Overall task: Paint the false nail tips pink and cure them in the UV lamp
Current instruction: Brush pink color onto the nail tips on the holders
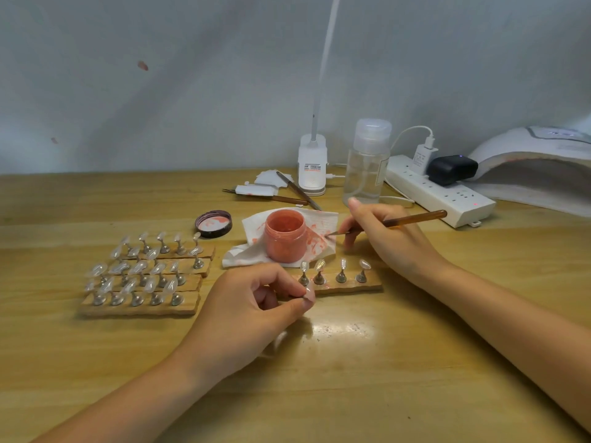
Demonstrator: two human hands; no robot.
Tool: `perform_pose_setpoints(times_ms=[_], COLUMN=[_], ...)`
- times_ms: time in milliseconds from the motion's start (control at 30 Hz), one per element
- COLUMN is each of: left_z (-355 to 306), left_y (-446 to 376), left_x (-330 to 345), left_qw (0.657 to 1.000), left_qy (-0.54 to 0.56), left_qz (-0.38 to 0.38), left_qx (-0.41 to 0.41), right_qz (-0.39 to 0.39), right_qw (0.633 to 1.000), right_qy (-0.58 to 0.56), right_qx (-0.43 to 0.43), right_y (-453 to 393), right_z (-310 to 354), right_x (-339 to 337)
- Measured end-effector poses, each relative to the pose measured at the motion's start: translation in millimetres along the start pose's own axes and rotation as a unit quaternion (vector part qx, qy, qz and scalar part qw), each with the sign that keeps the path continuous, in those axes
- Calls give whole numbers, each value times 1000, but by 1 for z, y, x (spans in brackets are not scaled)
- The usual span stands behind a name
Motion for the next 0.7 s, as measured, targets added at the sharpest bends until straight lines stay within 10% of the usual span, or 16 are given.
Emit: perform_pose_setpoints(times_ms=[700], left_z=[1], left_y=[0], left_x=[-1], left_qw=[1000], left_qy=[-8], left_qz=[-3], left_qx=[-5], right_qz=[-157], right_qw=[969], right_qy=[-179], right_qx=[72], right_y=[26], right_z=[19], right_x=[-30])
Point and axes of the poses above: each hand's wrist, its own y-axis away from the middle knuckle, its own x-axis out of the palm, z = x × y, the point moved 7 cm from there along -y, towards the middle knuckle, and after that the axes turned 4 degrees about -z, right-handed, at the moved point
